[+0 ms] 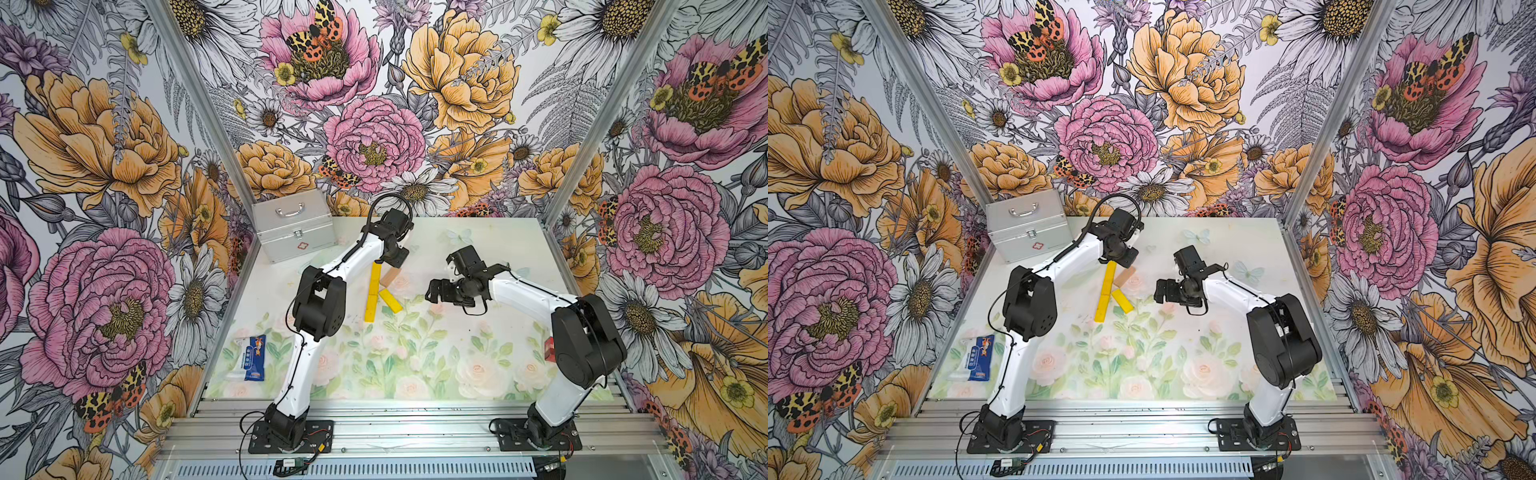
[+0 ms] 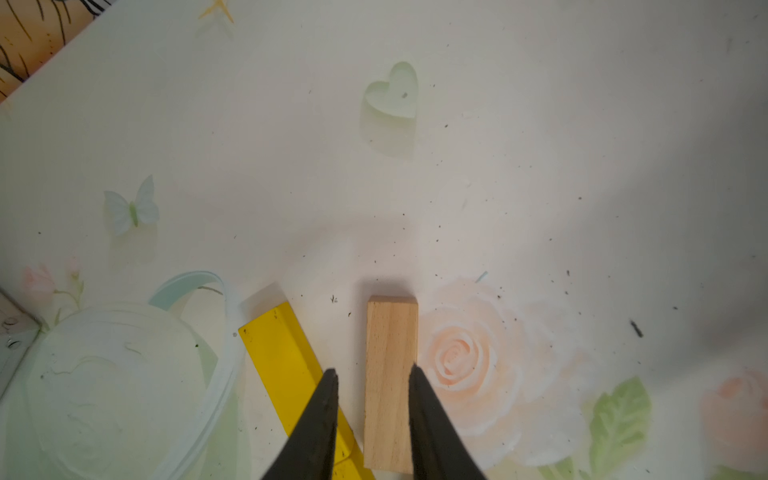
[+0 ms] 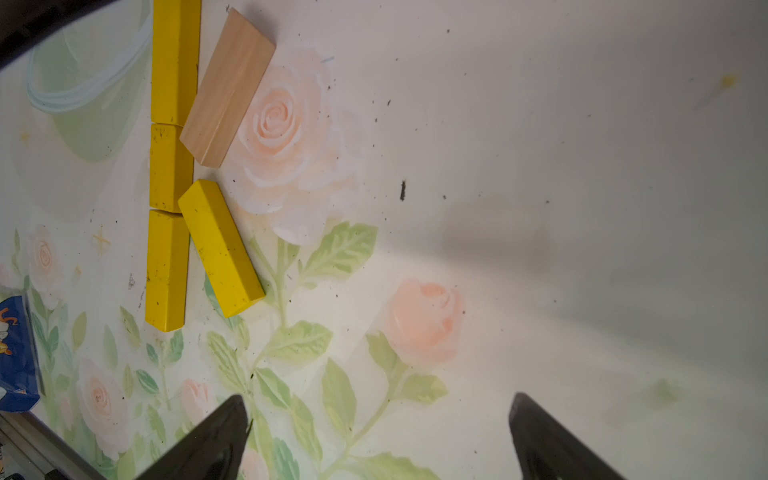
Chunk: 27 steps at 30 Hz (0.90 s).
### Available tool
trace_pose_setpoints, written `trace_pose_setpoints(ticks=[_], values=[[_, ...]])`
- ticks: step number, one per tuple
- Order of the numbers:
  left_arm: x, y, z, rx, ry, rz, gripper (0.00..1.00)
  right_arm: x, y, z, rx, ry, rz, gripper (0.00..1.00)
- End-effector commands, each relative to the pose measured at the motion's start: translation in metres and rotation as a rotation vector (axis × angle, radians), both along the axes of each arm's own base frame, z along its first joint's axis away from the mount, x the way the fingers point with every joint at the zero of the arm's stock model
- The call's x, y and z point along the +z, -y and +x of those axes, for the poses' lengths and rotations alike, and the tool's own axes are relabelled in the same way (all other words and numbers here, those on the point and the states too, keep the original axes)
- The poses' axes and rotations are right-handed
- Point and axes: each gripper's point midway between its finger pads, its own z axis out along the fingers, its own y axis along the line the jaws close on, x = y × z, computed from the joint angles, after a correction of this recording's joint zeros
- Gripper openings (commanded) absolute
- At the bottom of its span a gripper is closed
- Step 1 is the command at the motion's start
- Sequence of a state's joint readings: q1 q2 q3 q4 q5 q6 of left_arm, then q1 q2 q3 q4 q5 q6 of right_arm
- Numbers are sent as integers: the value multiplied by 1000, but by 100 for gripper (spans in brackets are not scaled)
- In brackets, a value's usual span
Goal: Assemble the letter k with building blocks
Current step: Assemble the building block at the center of the board.
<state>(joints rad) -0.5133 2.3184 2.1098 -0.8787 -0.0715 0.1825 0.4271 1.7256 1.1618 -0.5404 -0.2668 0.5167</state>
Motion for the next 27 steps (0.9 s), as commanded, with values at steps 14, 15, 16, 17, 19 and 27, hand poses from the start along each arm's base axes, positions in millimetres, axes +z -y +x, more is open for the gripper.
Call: trace_pose_setpoints(ticks=[14,15,16,17,19,27], values=[[-38,38,7,23,-93,-128,19,8,-1,2,-8,24,4,99],[-39,39,8,27,-92,-128,19,8,-1,2,-8,24,5,99],[-40,40,9,26,-92,-129,19,8,-1,2,-7,25,5,99],[-40,40,9,26,-90,-128,19,8,-1,2,-7,24,5,99],[-43,40,9,28,-91,-119,19,8,-1,2,-7,24,6,99],[-55,34,10,47,-95,-82,18,7,-1,2,-5,21,7,99]])
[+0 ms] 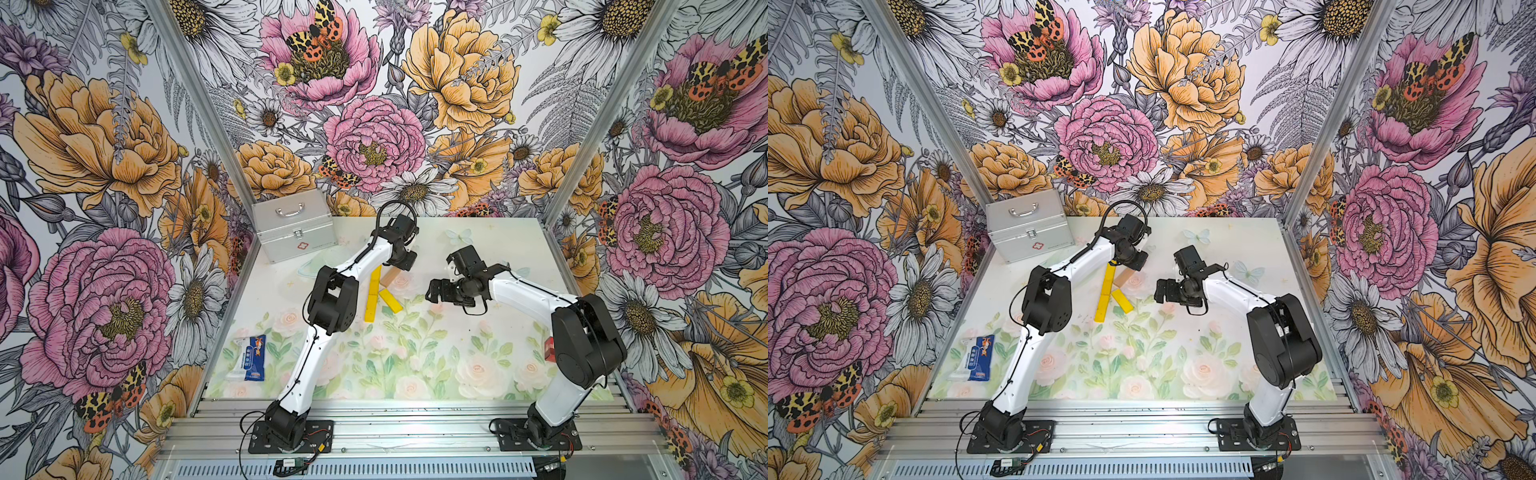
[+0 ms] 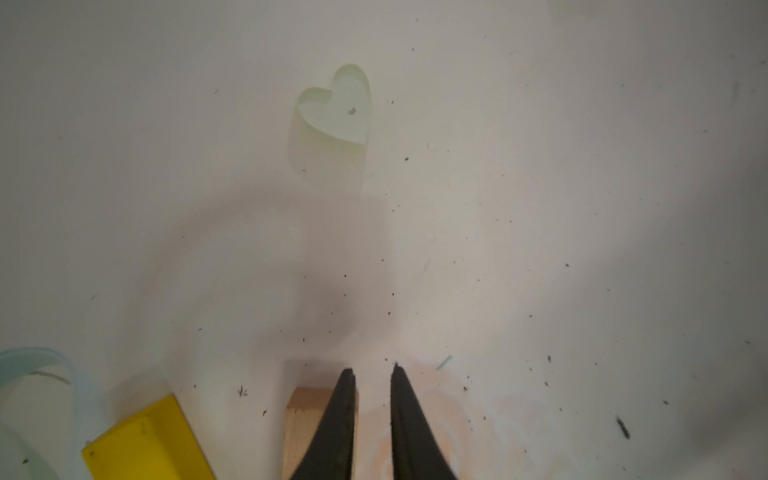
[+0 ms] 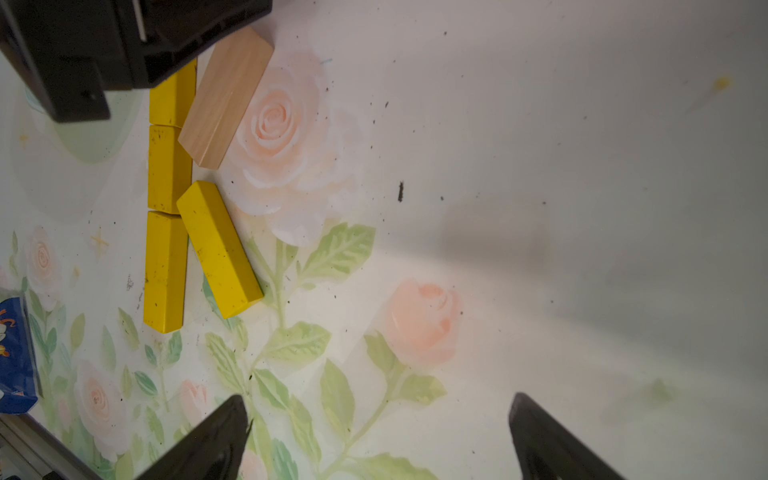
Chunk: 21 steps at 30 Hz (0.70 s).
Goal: Assemble the letter k with building blocks
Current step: Assemble the building block at the center of the board.
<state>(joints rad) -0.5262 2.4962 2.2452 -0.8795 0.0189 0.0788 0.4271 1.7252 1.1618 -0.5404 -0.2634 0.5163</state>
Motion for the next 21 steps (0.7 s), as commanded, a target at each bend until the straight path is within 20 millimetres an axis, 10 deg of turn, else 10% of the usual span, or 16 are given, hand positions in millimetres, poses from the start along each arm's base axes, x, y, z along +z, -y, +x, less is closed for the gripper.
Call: trace_pose_setpoints(ticks=[1,21], values=[[-5,2,2,11,4,12,17,7,-2,2,-4,20,11,99],[-18,-8,1,23,-17,39,17,6,-3,2,-2,15,14,100]])
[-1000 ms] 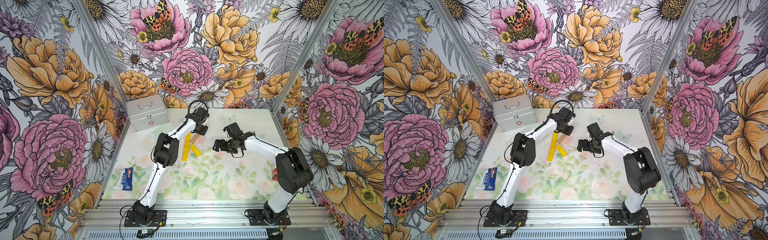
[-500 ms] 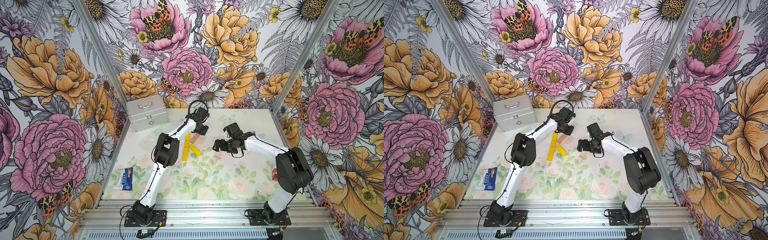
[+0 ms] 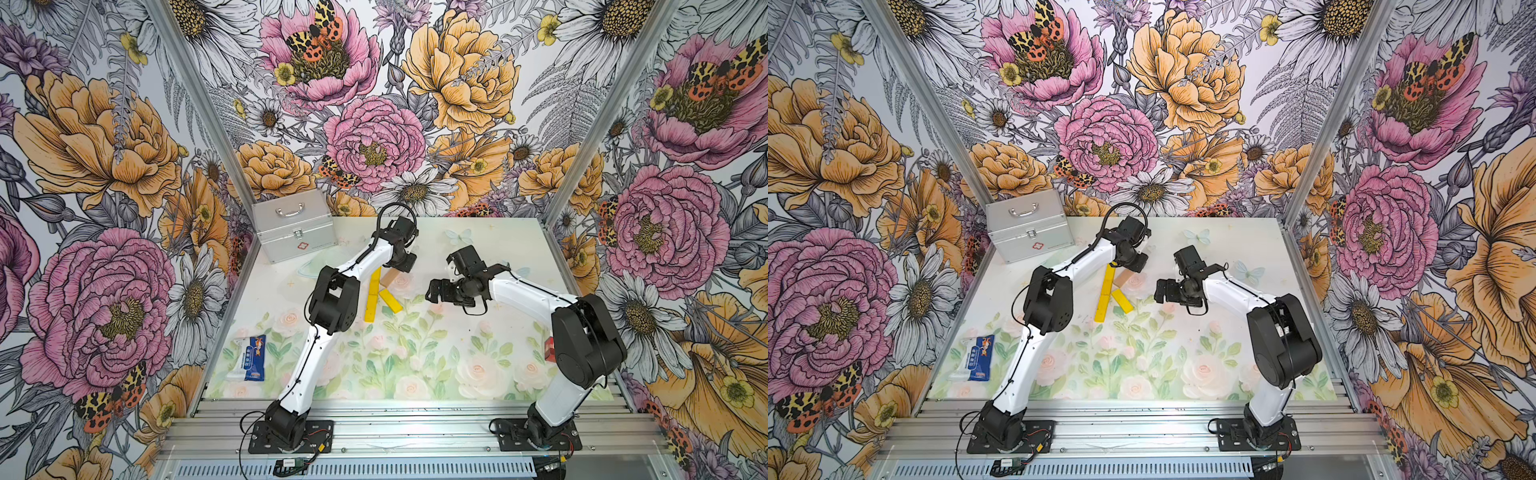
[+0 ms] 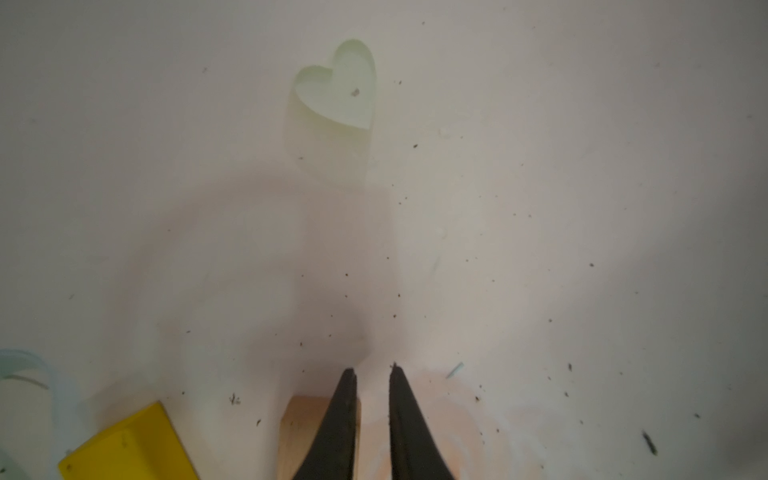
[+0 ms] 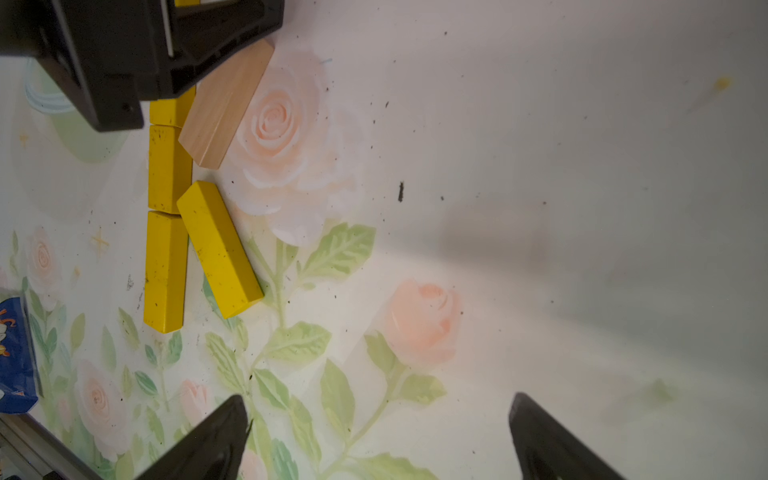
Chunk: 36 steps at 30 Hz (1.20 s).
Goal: Assemble the letter k with building blocks
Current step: Assemble the building block at the center of the board.
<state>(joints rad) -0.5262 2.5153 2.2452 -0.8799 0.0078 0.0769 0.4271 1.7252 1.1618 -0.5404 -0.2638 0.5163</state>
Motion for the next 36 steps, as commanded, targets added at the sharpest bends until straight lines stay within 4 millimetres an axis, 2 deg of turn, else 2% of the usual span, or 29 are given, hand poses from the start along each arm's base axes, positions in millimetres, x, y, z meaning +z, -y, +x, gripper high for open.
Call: trace_pose_setpoints(ticks=[1,19,27,32,36], values=[[-7,-5,1,16,-6,22,17,6,-3,3,-2,16,14,99],[-12,-16,-3,27,-24,41,16,4,-4,2,0,10,15,99],[-12,-9,-11,-6,-50,7,14,5,-6,3,4,12,17,99],[10,7,-3,-63,9,-17,8,3,-6,3,4,5,15,99],[49,10,11,-40,92,-50,6,3,-7,3,6,7,16,100]])
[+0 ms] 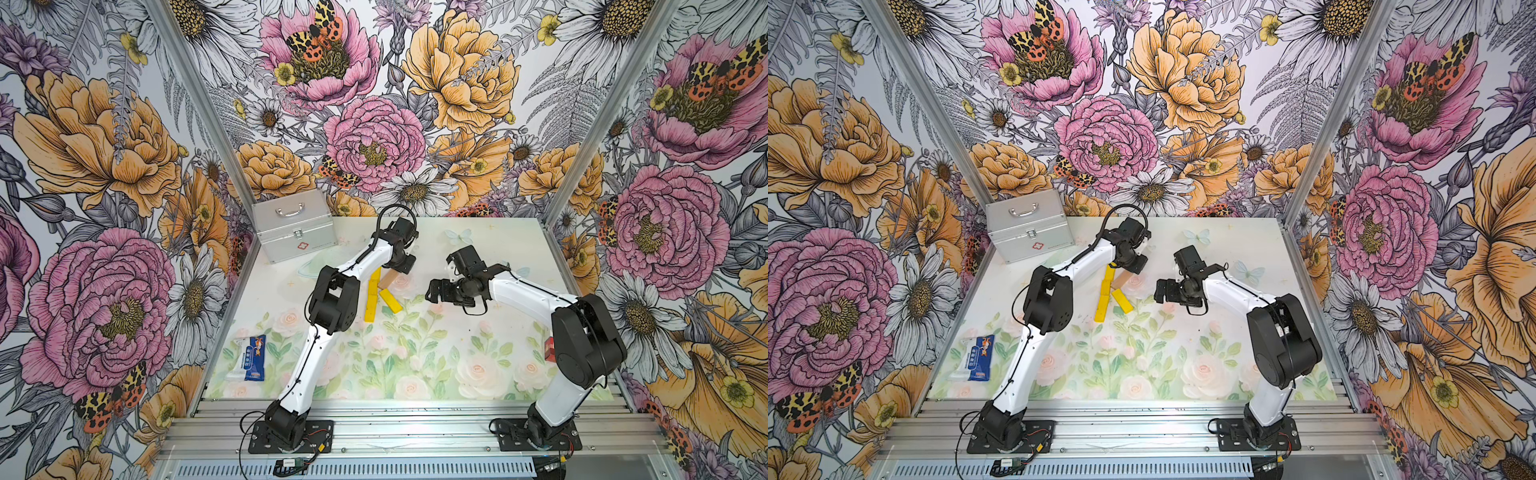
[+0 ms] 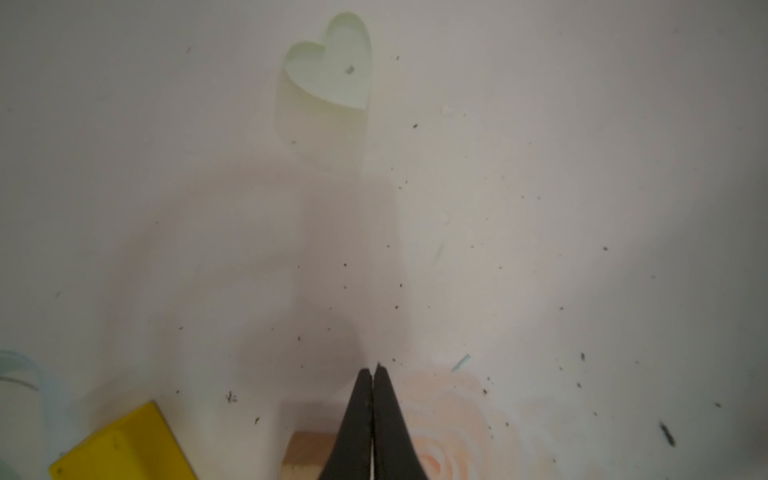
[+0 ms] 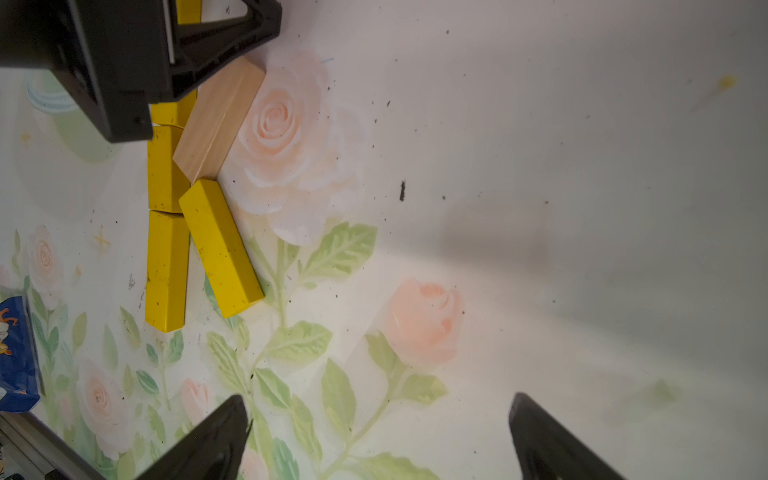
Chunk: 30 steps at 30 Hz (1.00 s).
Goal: Assemble the letter k with building blocks
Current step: Assemble the building block at the center of the board, then adjust the building block at the center of the board.
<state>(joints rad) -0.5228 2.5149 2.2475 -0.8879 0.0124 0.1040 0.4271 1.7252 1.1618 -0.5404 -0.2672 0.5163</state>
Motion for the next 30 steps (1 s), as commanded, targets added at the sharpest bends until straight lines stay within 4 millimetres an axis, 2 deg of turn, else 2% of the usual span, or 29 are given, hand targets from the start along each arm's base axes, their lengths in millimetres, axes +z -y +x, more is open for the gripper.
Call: trace_pose_setpoints(ticks=[1,5,7,9,12,18,24,30], values=[[57,10,12,-7,105,-66,4,3,-7,4,4,8,13,99],[67,0,5,31,110,-49,2,1,-8,4,7,5,13,99],[65,-7,-6,47,84,-42,7,1,-8,4,9,5,13,99],[64,-11,-20,56,53,-38,8,0,-9,4,10,4,13,99],[58,-16,-43,70,10,-24,0,1,-10,4,13,3,17,99],[49,-27,-77,99,-31,5,0,6,-14,6,18,16,21,99],[31,-30,-88,115,-60,12,0,12,-16,6,15,28,26,99],[17,-32,-92,134,-85,25,0,10,-6,3,-4,30,10,99]])
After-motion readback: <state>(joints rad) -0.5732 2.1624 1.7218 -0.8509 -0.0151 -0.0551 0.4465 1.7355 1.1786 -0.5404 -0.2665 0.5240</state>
